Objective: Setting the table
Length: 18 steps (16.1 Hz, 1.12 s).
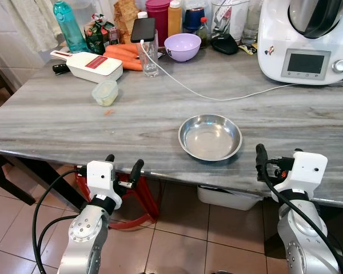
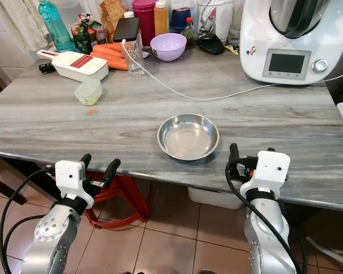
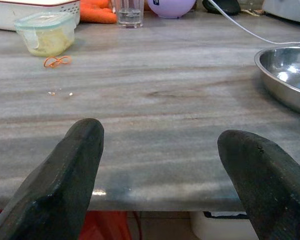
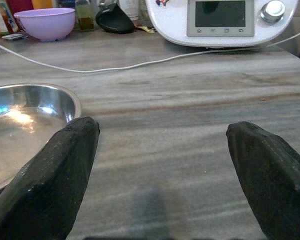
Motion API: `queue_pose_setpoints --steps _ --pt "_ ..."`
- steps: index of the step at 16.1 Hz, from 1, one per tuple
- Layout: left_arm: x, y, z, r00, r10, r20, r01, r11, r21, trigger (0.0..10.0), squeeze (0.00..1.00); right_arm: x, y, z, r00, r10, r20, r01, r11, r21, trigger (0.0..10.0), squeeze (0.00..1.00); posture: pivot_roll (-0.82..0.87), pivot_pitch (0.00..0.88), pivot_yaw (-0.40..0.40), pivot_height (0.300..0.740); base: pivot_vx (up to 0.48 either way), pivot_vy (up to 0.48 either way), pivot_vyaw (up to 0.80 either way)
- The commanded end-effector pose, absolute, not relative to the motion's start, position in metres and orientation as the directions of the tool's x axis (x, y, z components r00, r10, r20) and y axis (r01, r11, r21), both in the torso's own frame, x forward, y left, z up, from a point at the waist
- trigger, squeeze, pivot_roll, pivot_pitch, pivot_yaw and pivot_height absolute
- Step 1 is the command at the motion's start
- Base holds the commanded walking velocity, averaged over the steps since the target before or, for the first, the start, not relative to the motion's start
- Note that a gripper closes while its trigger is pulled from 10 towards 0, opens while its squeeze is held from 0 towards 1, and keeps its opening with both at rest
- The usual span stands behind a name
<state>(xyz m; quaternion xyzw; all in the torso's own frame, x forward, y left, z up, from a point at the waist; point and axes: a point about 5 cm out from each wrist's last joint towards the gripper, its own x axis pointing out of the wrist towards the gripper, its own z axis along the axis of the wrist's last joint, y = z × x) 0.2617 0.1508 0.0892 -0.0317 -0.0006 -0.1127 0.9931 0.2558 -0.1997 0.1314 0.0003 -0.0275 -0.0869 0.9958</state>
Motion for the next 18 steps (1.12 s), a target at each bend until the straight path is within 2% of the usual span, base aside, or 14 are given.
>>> queue_pose_setpoints --steps 1,3,4,5,8,9,10,11,12,13,18 --pt "0.263 0.154 0.086 0.978 -0.210 -0.011 0.209 0.977 -0.048 10.0 0.00 0.257 -0.196 0.135 0.984 -0.163 0.070 0.162 0.987 0.012 10.0 1.00 -0.13 0.101 0.088 0.740 0.000 0.000 0.00" --pt "0.268 0.153 0.087 0.980 -0.200 -0.007 0.200 0.979 -0.051 10.0 0.00 0.261 -0.191 0.134 0.989 -0.132 0.060 0.130 0.991 0.028 10.0 0.96 -0.13 0.101 0.088 0.740 0.000 0.000 0.00" --pt "0.270 0.152 0.088 0.980 -0.200 -0.003 0.199 0.978 -0.054 10.0 0.00 0.265 -0.189 0.135 0.991 -0.123 0.058 0.122 0.992 0.026 10.0 0.23 -0.13 0.101 0.088 0.740 0.000 0.000 0.00" --pt "0.269 0.148 0.090 0.974 -0.228 0.006 0.228 0.971 -0.064 10.0 0.00 0.274 -0.186 0.135 0.993 -0.115 0.032 0.114 0.993 0.034 10.0 0.00 -0.13 0.100 0.092 0.740 0.000 0.000 0.00" --pt "0.259 0.138 0.093 0.918 -0.393 0.040 0.395 0.911 -0.115 10.0 0.00 0.292 -0.181 0.135 0.994 -0.106 -0.025 0.108 0.991 0.076 10.0 0.00 -0.12 0.105 0.087 0.740 0.000 0.000 0.00" --pt "0.254 0.136 0.095 0.893 -0.447 0.052 0.449 0.886 -0.110 10.0 0.00 0.299 -0.176 0.133 0.996 -0.064 -0.060 0.069 0.995 0.076 10.0 0.00 -0.12 0.105 0.085 0.740 0.000 0.000 0.00" --pt "0.251 0.135 0.095 0.874 -0.483 0.055 0.486 0.867 -0.114 10.0 0.00 0.304 -0.175 0.134 0.995 -0.069 -0.067 0.074 0.995 0.073 4.2 0.00 -0.11 0.106 0.082 0.740 0.000 0.000 0.00" --pt "0.249 0.135 0.095 0.864 -0.500 0.058 0.504 0.857 -0.110 10.0 0.00 0.310 -0.172 0.135 0.996 -0.046 -0.075 0.051 0.996 0.078 2.5 0.00 -0.11 0.107 0.079 0.740 0.000 0.000 0.00" --pt "0.248 0.136 0.095 0.859 -0.509 0.060 0.512 0.852 -0.110 10.0 0.00 0.313 -0.169 0.136 0.996 -0.034 -0.078 0.041 0.996 0.084 4.9 0.00 -0.11 0.107 0.078 0.740 0.000 0.000 0.00" --pt "0.247 0.137 0.097 0.844 -0.531 0.076 0.536 0.837 -0.107 10.0 0.00 0.320 -0.163 0.136 0.995 -0.006 -0.100 0.014 0.997 0.081 10.0 0.00 -0.11 0.106 0.074 0.740 0.000 0.000 0.00" --pt "0.243 0.132 0.095 0.830 -0.552 0.073 0.557 0.821 -0.121 10.0 0.00 0.337 -0.147 0.130 0.985 0.046 -0.169 -0.027 0.993 0.117 10.0 0.00 -0.11 0.109 0.067 0.740 0.000 0.000 0.00"
